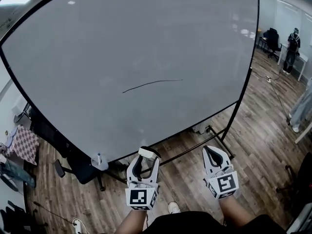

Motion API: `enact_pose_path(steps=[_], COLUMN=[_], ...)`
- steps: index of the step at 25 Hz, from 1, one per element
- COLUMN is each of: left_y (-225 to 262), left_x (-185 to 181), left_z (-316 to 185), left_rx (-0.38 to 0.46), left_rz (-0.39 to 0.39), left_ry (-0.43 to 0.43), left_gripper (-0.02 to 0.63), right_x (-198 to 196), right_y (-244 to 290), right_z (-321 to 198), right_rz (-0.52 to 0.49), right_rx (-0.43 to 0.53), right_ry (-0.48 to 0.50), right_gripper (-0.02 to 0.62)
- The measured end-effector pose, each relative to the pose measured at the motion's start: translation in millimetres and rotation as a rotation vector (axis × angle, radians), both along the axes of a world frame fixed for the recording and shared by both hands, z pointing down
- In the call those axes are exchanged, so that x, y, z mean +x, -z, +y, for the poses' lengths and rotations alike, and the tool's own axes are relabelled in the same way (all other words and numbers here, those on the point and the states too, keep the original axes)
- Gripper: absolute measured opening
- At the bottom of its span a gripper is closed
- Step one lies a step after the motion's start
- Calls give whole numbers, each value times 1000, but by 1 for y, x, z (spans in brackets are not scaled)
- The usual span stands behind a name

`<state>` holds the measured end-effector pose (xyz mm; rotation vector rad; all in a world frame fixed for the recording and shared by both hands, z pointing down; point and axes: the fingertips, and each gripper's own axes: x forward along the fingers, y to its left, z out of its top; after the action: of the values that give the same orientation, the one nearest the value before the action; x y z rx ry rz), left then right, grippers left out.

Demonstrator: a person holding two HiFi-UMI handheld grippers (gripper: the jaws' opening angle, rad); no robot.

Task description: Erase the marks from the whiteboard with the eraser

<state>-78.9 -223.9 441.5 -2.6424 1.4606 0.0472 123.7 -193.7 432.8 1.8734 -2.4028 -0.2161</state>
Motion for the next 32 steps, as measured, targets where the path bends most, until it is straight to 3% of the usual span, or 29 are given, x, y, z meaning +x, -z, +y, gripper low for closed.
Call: enact_pose_path(steps=[8,17,23,32], left_y=[23,57,96,142], left_x=[-35,-47,-50,-49], left_z=[-52,-83,-97,-133], left_rx=[65,122,153,147], left_rz=[-18,-59,-72,-80], left_ry=[114,241,384,494], left_gripper=[244,242,241,242], right_x=[-31,-57,-53,-51], right_y=[8,26,38,56], right_z=[-62,-103,-128,-142], right_rz=[-3,-1,42,69], right_rx=[24,73,98,141], right_ry=[70,208,285,378], right_gripper=[18,18,18,18])
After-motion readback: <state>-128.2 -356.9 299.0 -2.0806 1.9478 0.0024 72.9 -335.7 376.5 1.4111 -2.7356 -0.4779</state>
